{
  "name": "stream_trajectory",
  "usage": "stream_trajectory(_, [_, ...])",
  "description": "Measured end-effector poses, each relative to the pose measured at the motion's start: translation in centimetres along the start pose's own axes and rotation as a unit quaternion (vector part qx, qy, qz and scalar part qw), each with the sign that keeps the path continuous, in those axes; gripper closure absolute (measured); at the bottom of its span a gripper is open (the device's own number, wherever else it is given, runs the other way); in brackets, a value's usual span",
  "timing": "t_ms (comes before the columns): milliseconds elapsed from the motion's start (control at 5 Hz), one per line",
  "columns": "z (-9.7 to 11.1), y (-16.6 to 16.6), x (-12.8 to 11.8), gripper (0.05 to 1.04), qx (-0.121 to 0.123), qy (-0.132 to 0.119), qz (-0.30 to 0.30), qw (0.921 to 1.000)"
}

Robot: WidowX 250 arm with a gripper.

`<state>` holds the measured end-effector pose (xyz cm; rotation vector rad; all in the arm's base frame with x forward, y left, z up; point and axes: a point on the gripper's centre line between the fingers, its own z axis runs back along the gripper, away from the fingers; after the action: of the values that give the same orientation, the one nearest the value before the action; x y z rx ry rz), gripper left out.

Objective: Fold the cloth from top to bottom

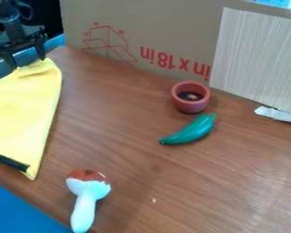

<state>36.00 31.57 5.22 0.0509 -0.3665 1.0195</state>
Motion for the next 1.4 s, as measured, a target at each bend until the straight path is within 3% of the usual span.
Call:
stream_trajectory(400, [0.2,-0.3,-0.2,0.083,-0.011,0.010,0.000,0.9999])
stream_trajectory(600, [-0.7,0.1,-0.4,0.083,0.002,0.015,0.002,0.9999])
stream_trajectory(1000, [-0.6,0.4,0.3,0.119,0.019,0.006,-0.006,0.9998])
stream_trajectory(1400, [-1.2,0.6,-0.1,0.692,0.019,0.008,0.005,0.9998])
